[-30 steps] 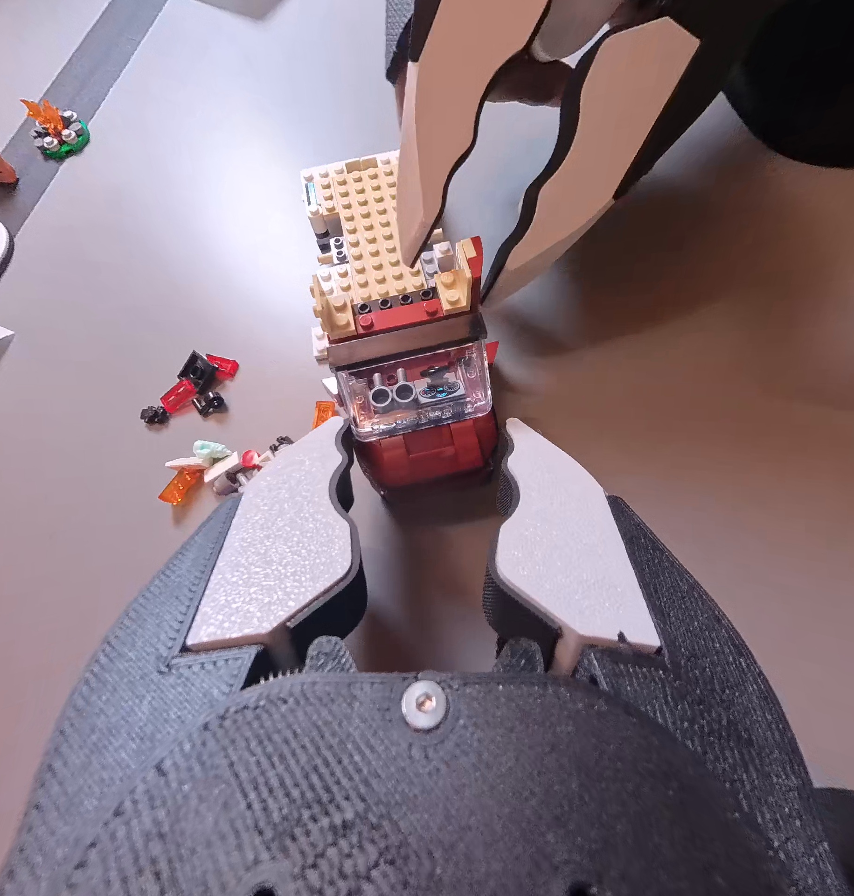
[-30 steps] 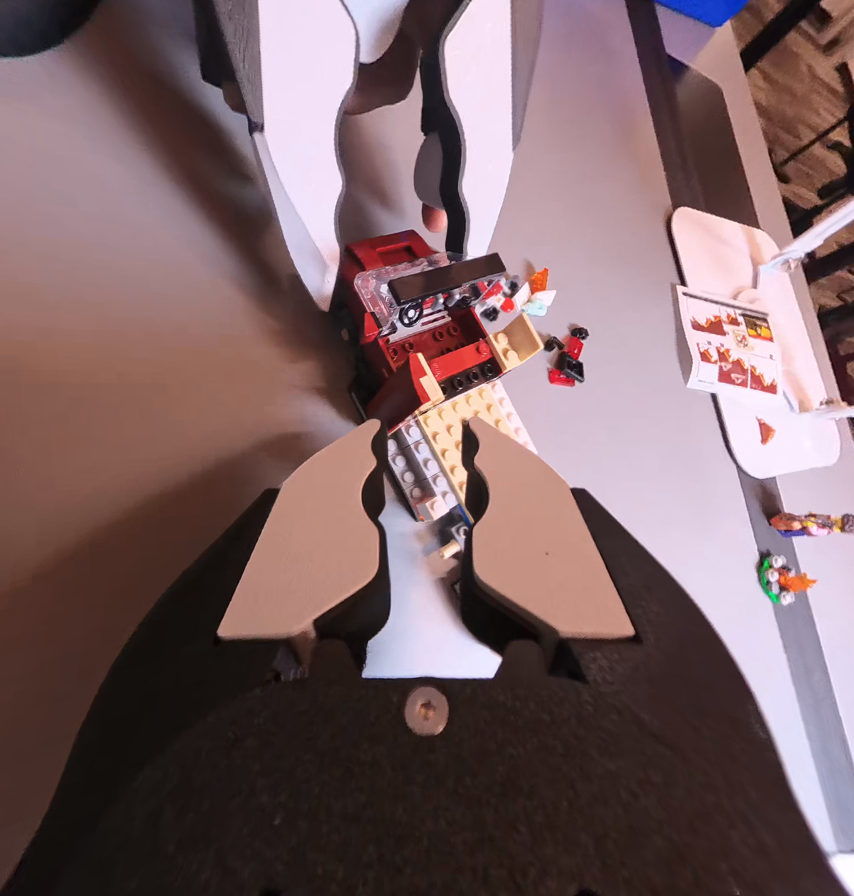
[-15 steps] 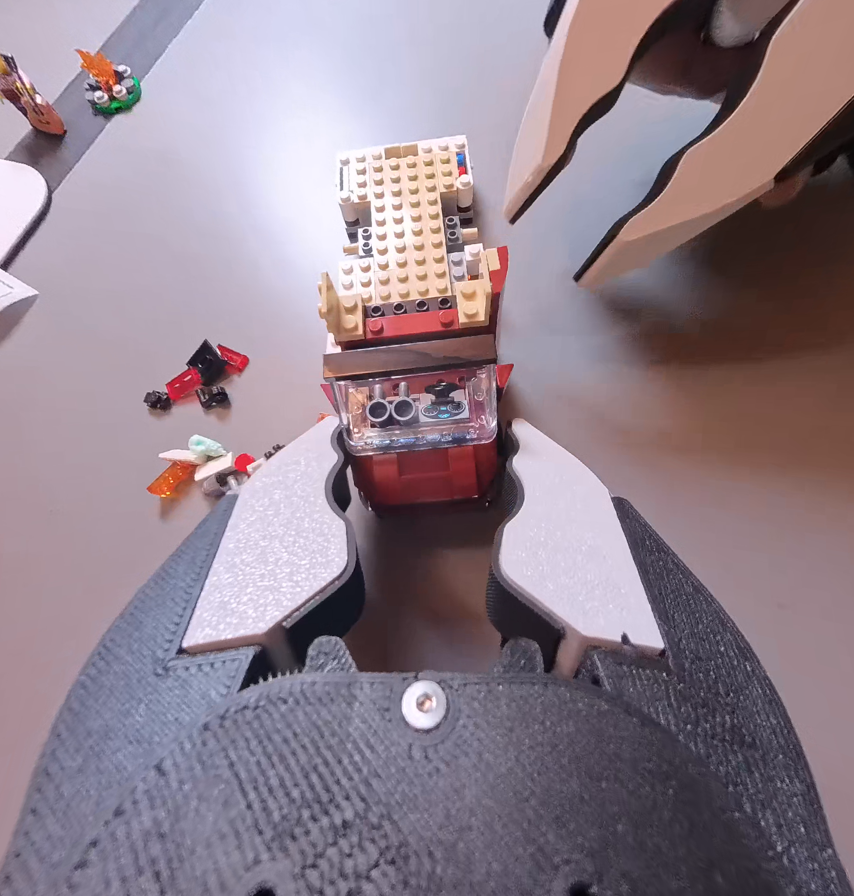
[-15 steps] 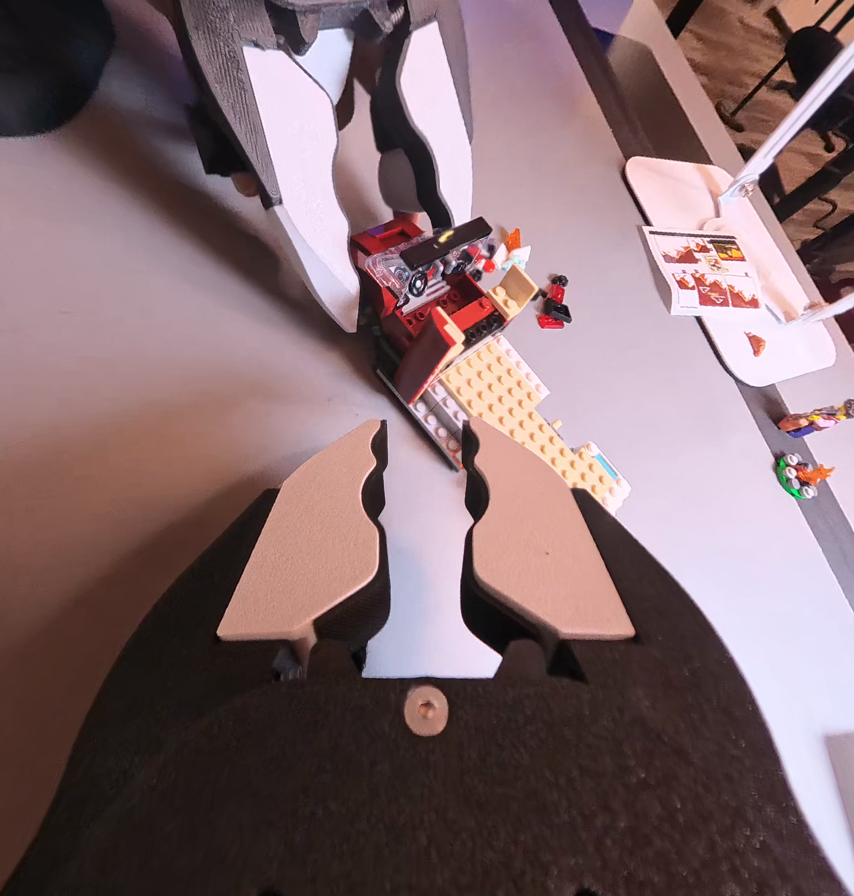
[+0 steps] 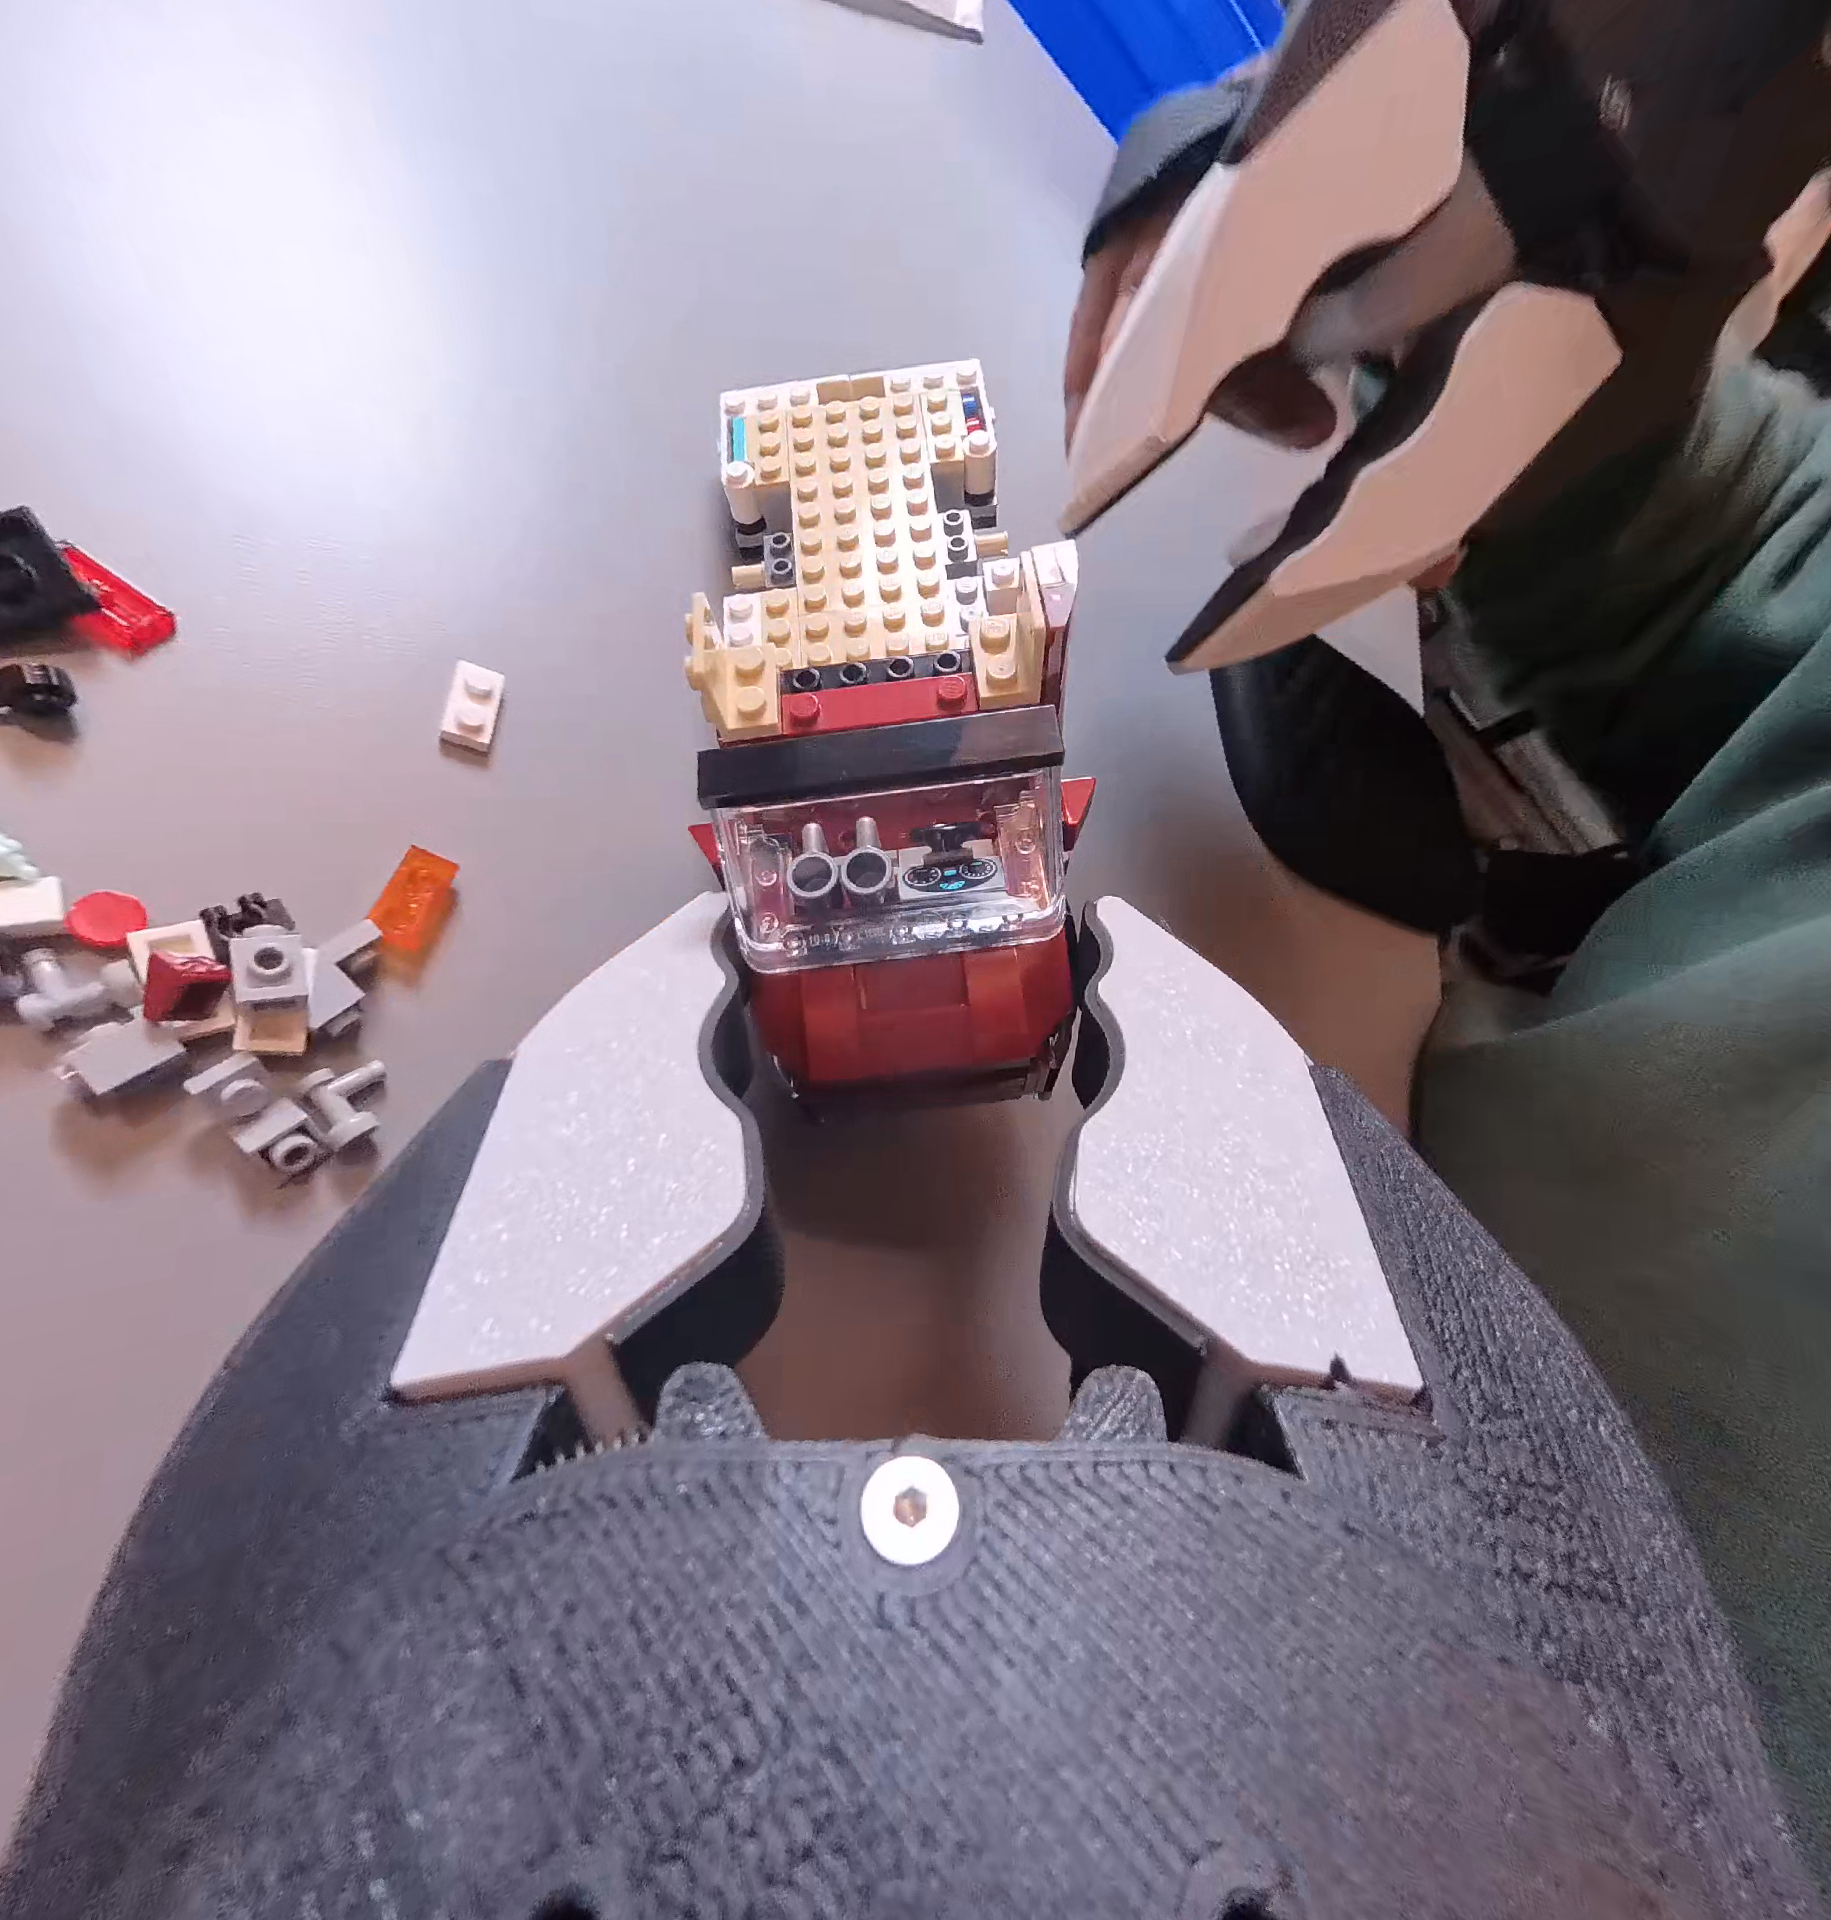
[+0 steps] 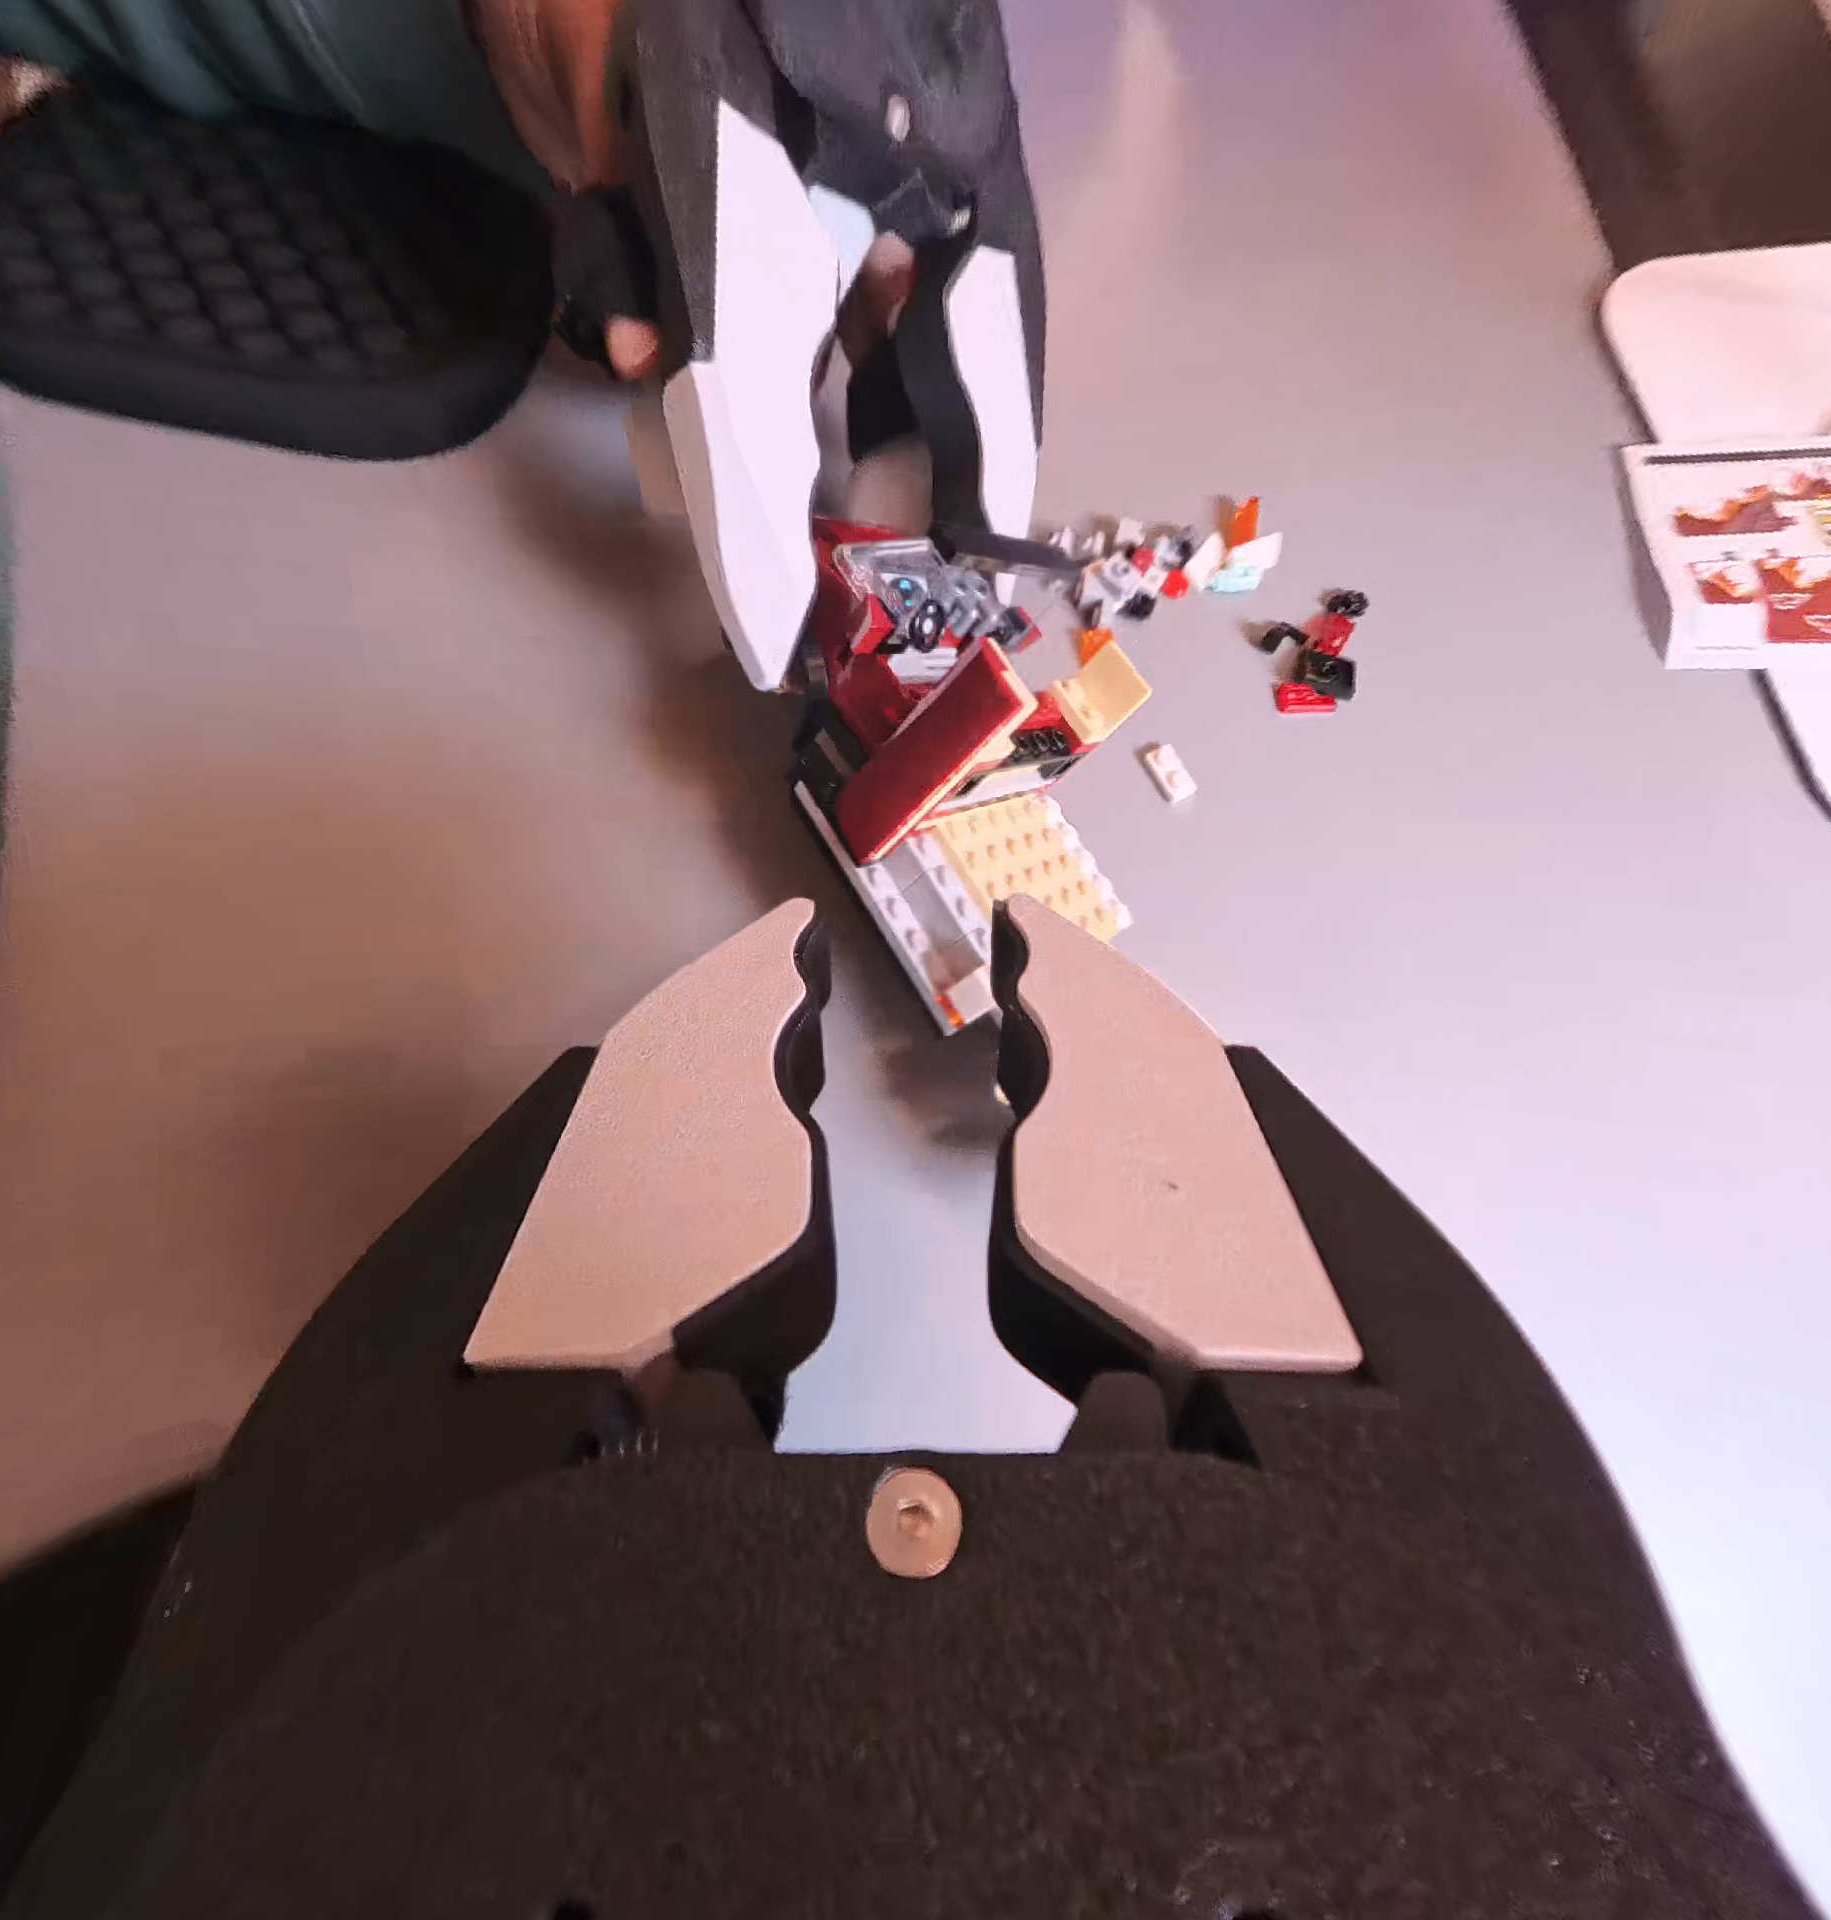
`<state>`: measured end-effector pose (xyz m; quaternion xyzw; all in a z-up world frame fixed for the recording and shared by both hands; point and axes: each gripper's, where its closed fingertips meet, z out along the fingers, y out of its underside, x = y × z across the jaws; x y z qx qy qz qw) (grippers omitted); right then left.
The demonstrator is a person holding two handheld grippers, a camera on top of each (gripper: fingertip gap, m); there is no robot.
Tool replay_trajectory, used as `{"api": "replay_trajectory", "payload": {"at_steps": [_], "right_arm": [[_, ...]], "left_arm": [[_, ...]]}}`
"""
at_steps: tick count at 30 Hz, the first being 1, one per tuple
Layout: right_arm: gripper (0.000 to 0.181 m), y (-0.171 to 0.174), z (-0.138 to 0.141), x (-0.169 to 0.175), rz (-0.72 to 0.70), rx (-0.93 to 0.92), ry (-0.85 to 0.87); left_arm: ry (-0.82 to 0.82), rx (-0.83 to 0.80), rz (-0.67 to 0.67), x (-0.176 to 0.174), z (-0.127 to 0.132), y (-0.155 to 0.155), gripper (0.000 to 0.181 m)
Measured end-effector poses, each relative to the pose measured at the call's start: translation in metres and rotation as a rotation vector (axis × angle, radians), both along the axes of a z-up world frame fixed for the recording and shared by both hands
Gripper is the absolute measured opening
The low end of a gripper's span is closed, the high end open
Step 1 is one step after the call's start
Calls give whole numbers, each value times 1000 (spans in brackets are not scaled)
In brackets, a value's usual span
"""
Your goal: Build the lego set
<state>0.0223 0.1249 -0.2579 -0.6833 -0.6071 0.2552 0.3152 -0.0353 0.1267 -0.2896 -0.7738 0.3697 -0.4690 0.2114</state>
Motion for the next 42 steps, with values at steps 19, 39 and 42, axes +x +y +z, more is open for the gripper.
{"api": "replay_trajectory", "payload": {"at_steps": [19,39,42], "right_arm": [[25,-7,-31,-19,231,-302,-283],[23,-8,-34,-19,249,-293,-357],[22,-7,-34,-19,252,-295,-365]], "left_arm": [[25,51,-55,8,-10,-9,61],[32,79,-78,8,-11,-10,61],[30,78,-79,8,-11,-10,61]]}}
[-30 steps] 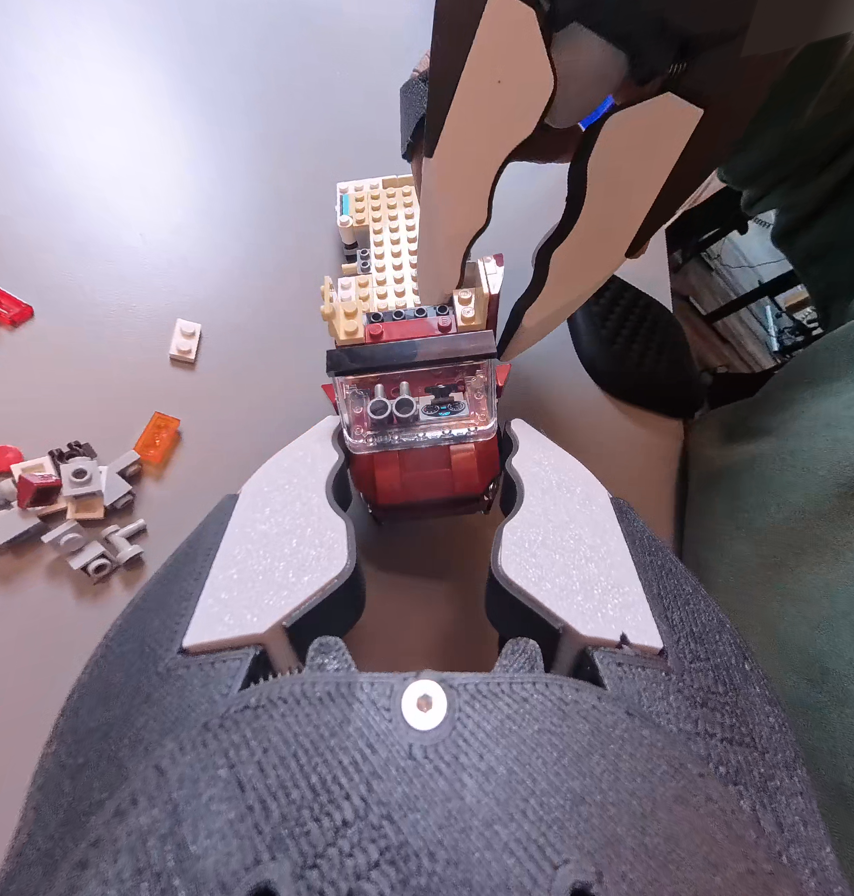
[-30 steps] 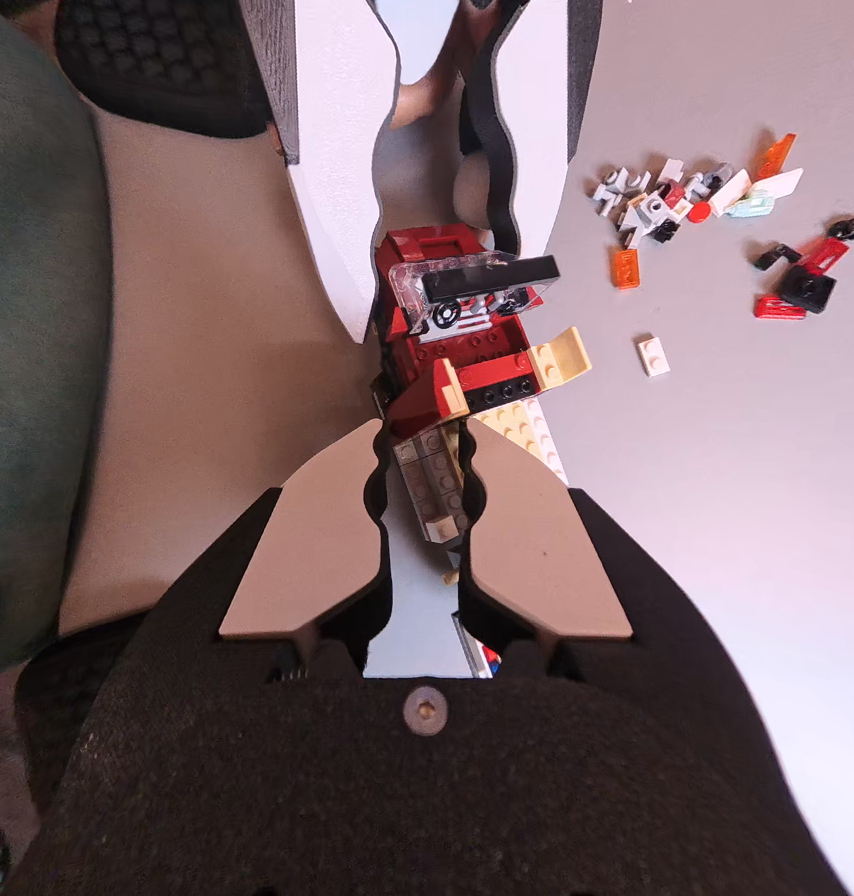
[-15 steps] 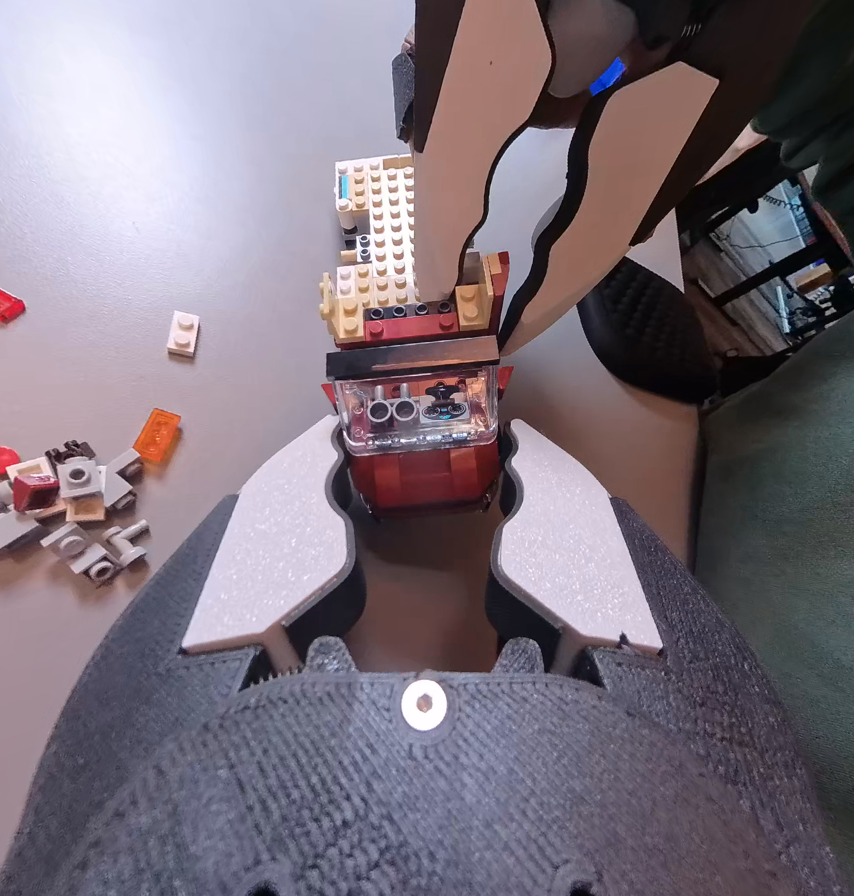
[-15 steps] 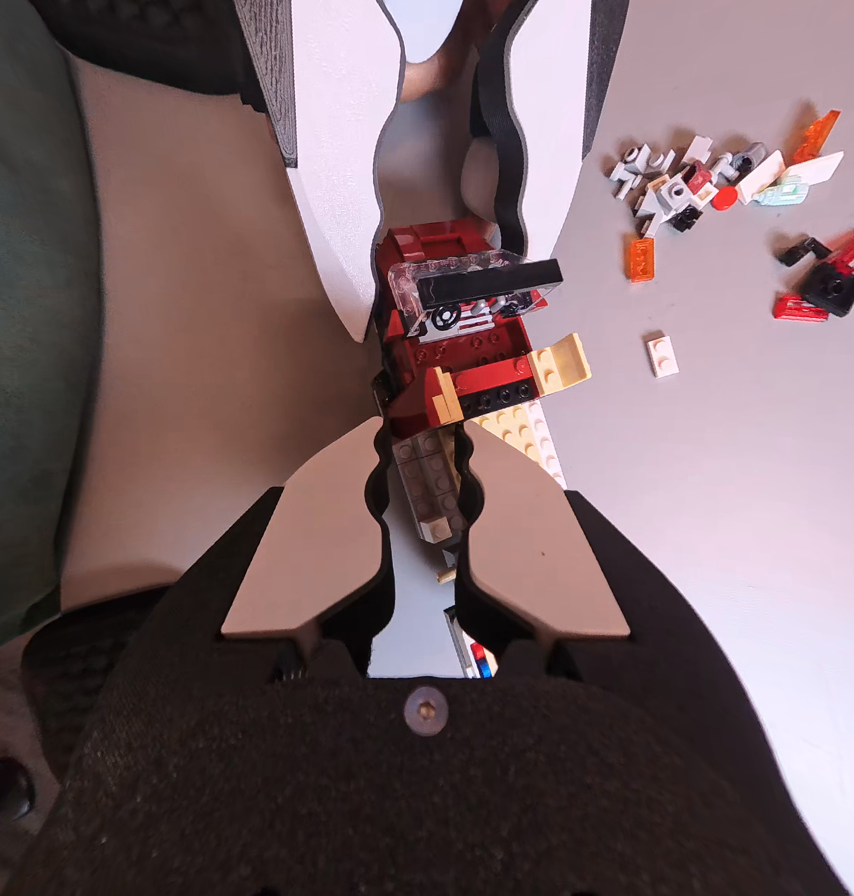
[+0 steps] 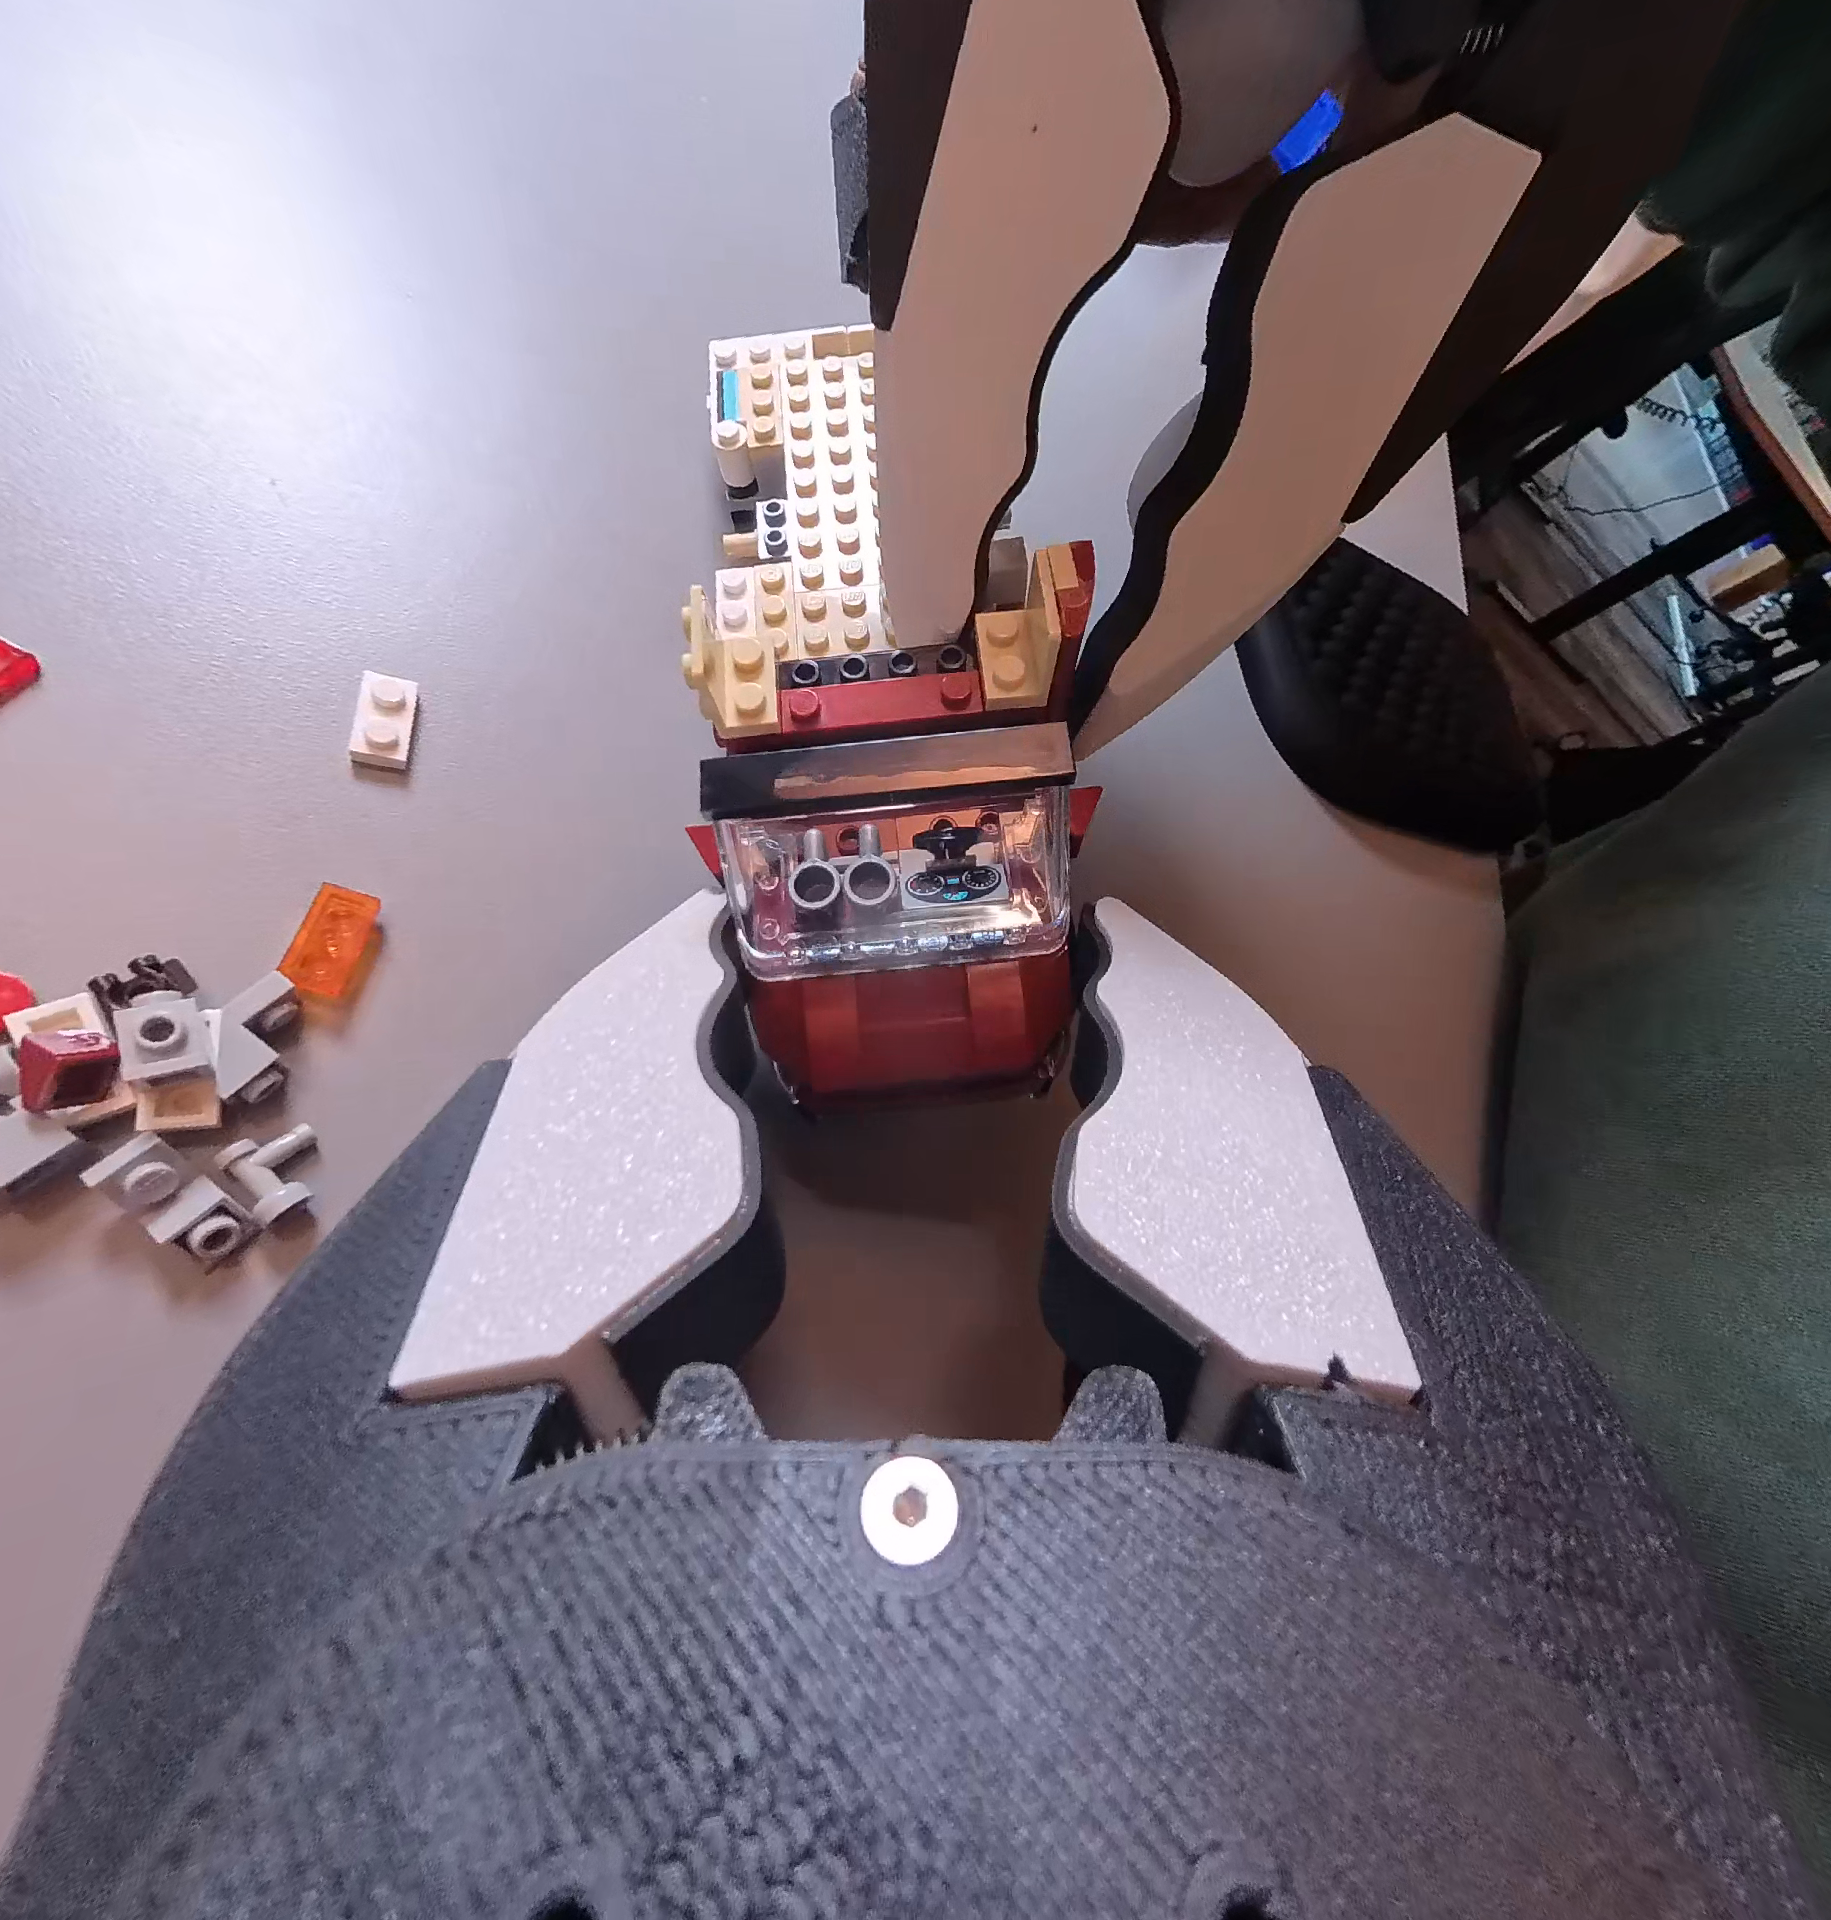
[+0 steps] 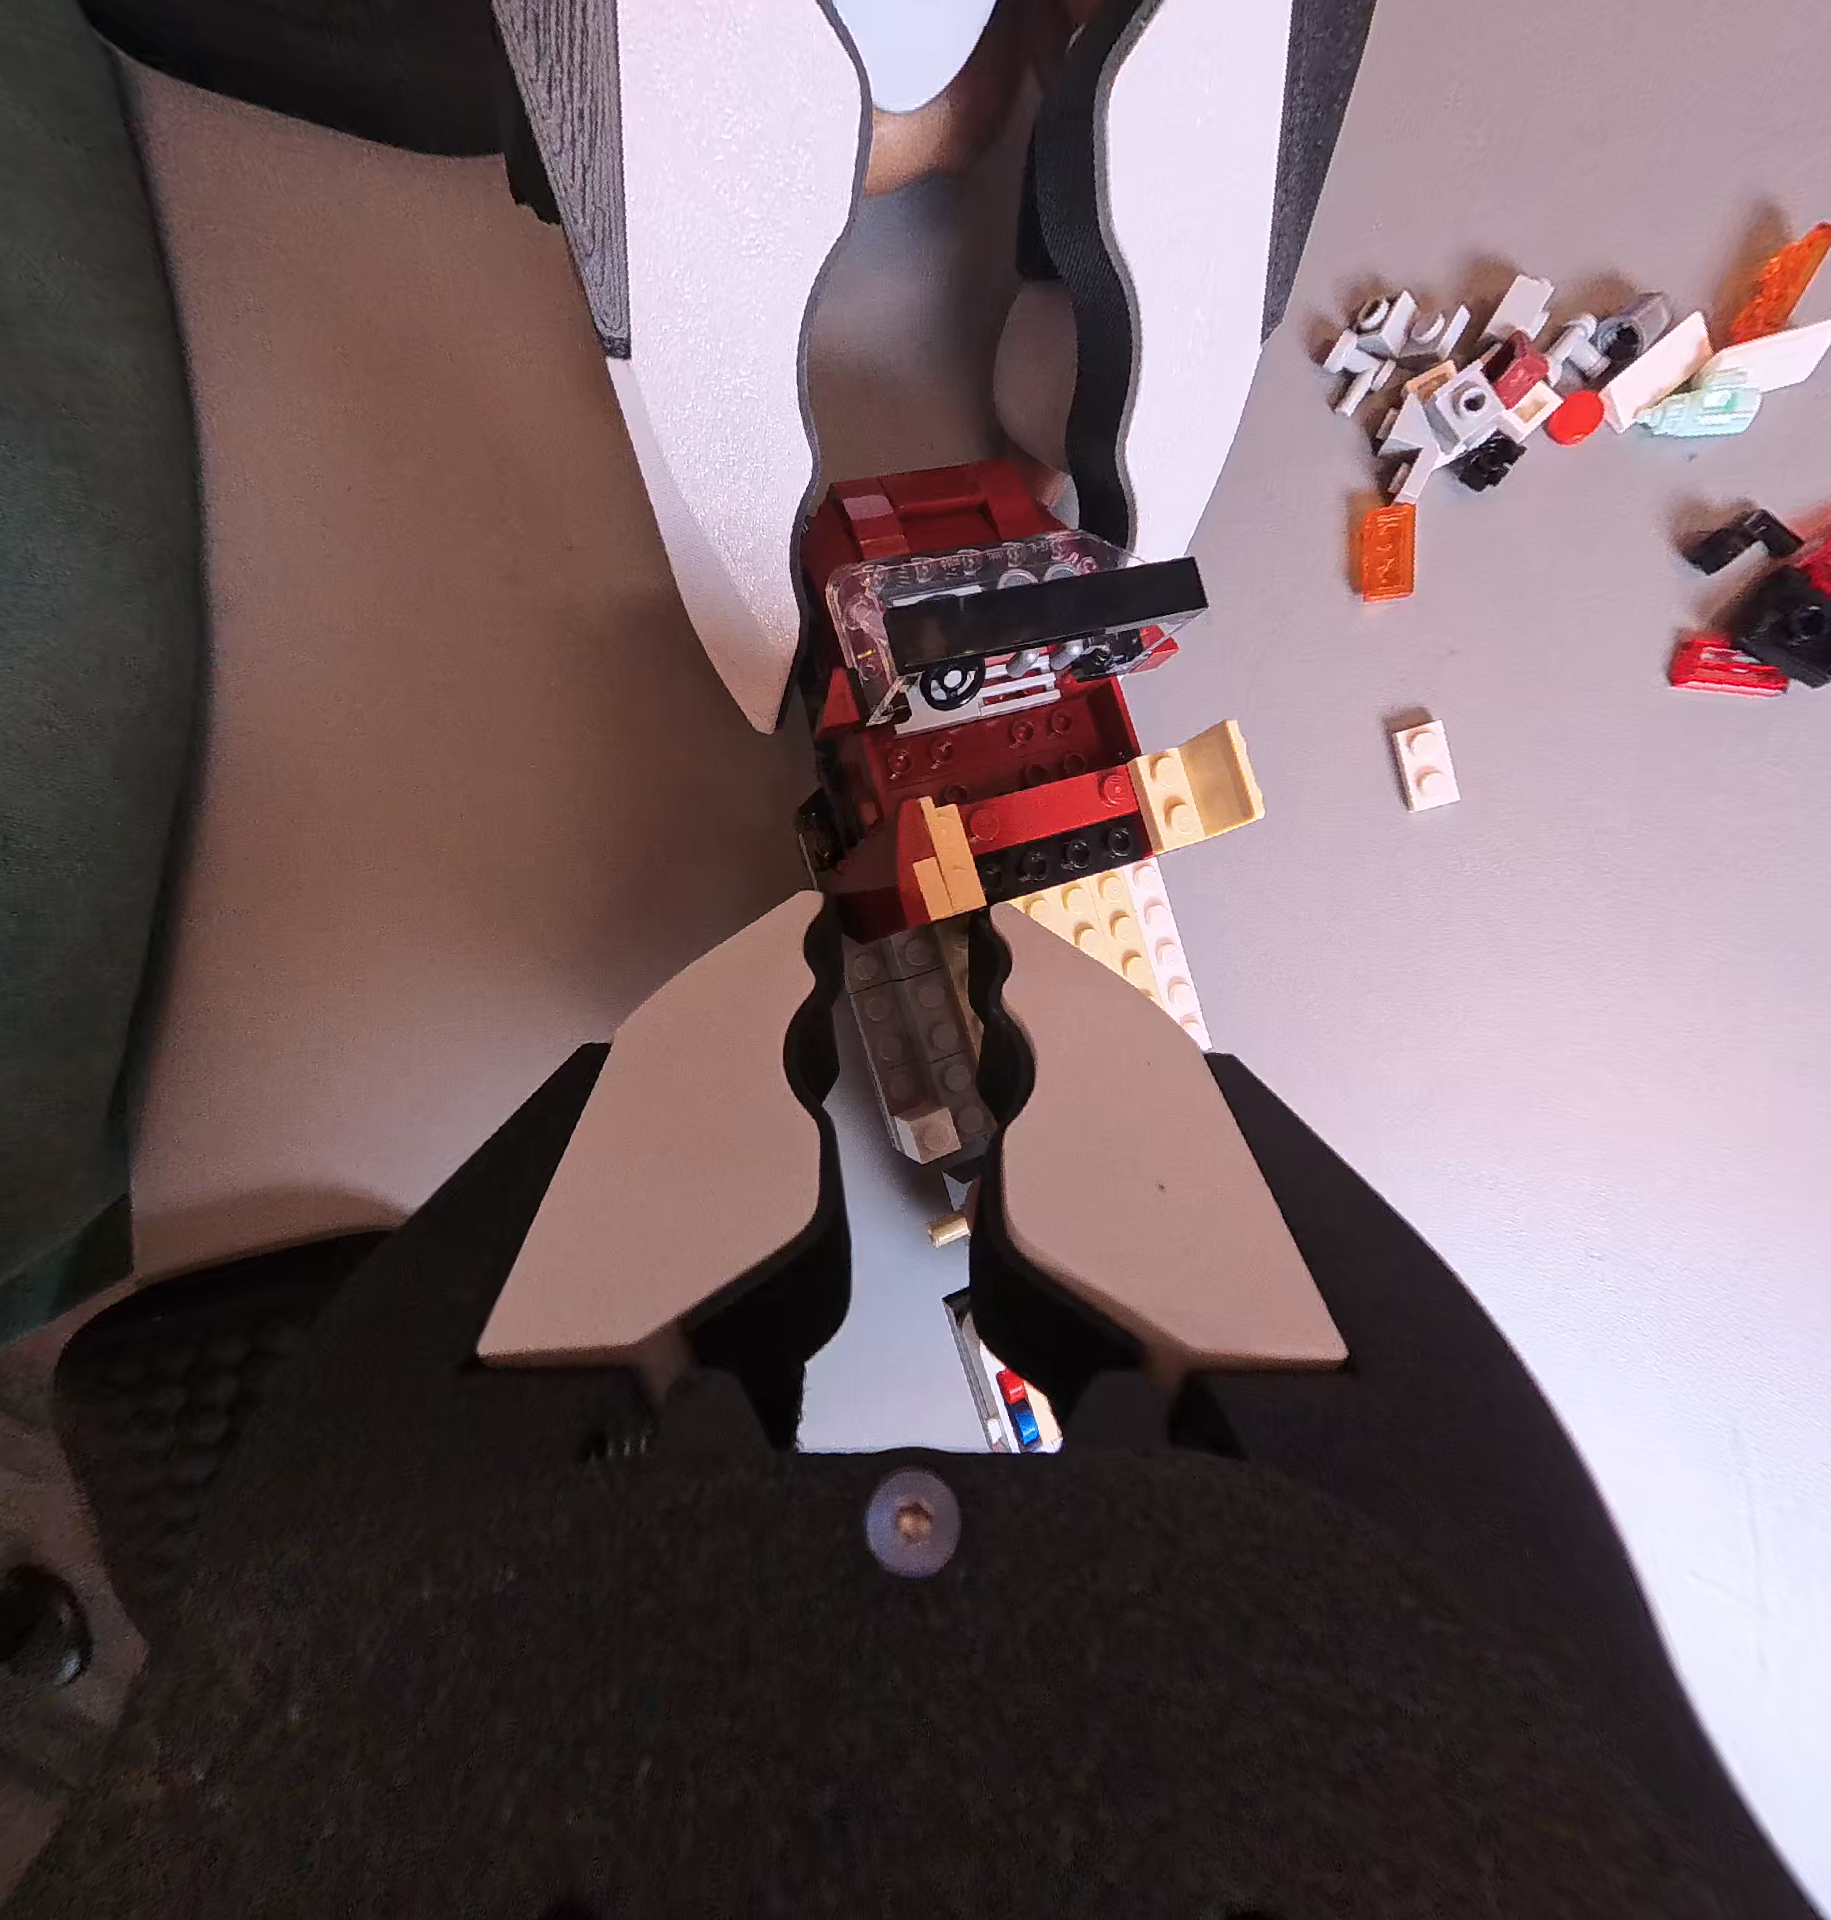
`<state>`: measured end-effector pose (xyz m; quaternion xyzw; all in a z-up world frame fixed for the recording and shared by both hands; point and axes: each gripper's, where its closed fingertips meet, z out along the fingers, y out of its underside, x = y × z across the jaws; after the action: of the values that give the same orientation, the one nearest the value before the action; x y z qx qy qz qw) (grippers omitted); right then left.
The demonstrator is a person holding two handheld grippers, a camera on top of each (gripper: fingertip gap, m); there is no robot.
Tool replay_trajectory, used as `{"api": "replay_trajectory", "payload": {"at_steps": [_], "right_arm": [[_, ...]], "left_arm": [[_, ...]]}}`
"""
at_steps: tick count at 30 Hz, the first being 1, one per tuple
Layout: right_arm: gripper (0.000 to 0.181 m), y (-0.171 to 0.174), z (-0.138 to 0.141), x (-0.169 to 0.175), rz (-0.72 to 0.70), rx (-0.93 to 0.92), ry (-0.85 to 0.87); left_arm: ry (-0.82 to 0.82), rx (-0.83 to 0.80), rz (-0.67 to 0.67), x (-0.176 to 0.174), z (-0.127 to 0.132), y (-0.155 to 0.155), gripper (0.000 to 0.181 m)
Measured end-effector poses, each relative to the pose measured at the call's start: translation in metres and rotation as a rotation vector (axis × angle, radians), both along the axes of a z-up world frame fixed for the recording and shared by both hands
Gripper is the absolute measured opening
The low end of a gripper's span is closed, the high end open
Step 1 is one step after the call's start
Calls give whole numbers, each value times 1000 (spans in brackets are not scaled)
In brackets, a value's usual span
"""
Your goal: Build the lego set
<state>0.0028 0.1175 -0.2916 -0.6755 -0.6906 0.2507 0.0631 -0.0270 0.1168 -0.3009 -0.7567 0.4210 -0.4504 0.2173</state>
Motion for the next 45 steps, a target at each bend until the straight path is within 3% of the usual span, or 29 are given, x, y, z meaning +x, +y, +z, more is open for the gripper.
{"api": "replay_trajectory", "payload": {"at_steps": [21,25,32,39,45], "right_arm": [[30,-3,2,3,8,20,12],[22,-2,7,-1,-26,15,85],[23,-13,-2,-3,-12,163,128],[23,-22,-9,-2,-105,238,284],[24,-24,-8,8,-141,232,368]], "left_arm": [[-6,54,-19,-2,0,0,61],[32,159,-38,-2,-3,-2,61],[96,370,-70,-5,-9,-9,61],[141,541,-133,-5,-15,-12,61],[134,553,-148,-1,-15,-14,61]]}}
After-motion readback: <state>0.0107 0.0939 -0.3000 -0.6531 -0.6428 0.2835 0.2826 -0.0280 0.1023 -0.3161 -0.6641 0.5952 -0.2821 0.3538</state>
